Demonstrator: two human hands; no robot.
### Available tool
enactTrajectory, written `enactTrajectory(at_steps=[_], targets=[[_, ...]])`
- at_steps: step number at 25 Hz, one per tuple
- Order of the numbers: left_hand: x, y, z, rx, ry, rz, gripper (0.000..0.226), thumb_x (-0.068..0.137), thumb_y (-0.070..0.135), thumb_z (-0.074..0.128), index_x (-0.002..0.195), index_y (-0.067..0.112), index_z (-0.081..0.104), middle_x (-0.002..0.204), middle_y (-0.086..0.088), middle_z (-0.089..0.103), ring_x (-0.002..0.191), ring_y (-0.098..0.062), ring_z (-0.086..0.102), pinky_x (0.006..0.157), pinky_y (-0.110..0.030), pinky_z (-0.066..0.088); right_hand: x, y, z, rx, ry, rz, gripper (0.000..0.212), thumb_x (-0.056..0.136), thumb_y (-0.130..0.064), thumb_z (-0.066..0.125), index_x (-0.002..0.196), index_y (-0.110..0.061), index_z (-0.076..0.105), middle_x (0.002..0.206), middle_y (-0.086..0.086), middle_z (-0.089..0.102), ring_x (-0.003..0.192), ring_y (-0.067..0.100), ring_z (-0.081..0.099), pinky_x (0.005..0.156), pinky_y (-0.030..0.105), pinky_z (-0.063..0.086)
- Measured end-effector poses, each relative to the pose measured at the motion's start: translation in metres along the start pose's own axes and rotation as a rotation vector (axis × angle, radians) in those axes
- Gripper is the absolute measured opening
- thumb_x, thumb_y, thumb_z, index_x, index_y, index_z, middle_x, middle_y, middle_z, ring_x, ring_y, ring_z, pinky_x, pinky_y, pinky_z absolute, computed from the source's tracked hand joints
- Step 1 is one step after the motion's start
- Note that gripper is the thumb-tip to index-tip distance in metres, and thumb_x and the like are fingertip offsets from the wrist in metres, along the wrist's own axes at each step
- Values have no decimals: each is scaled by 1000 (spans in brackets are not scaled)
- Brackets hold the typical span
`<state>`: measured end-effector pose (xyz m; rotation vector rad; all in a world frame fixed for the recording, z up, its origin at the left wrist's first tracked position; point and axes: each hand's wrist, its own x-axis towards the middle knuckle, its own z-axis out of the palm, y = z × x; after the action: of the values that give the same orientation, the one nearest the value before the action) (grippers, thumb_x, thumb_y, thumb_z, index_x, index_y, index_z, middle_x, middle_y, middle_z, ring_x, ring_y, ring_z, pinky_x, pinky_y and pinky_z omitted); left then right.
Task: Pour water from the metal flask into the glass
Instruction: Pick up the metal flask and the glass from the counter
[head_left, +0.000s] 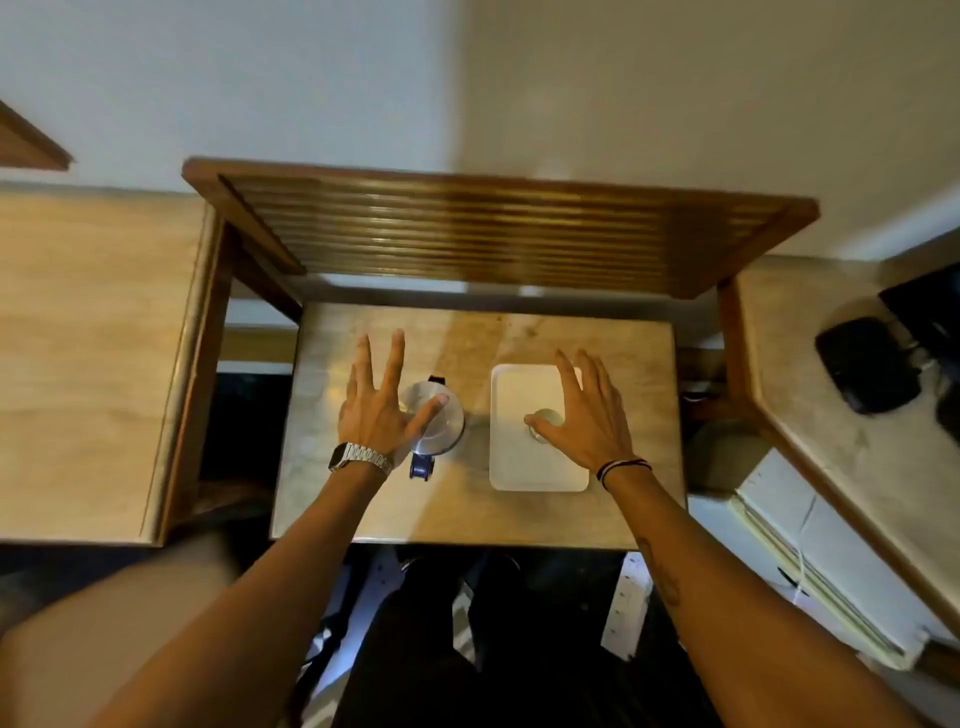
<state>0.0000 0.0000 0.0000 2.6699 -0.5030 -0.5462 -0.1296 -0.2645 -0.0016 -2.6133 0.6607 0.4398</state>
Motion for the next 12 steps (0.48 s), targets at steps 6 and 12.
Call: enactTrajectory(at_steps=[6, 12], targets=[[-23, -40, 82, -419, 59, -280, 130, 75, 76, 81, 170, 35, 3, 179, -16, 11, 160, -43, 25, 112, -66, 46, 21, 30, 77, 121, -222, 122, 113, 85, -43, 88, 172, -20, 18, 178, 15, 19, 164, 37, 21, 128, 53, 33], [-42, -25, 126, -895, 148, -638, 105, 62, 80, 70, 144, 18, 49, 131, -7, 65, 111, -28, 68, 78, -17, 60, 39, 58, 143, 229, -243, 258, 108, 88, -24, 87, 171, -16, 20, 175, 16, 26, 158, 42, 32, 123, 55, 40]])
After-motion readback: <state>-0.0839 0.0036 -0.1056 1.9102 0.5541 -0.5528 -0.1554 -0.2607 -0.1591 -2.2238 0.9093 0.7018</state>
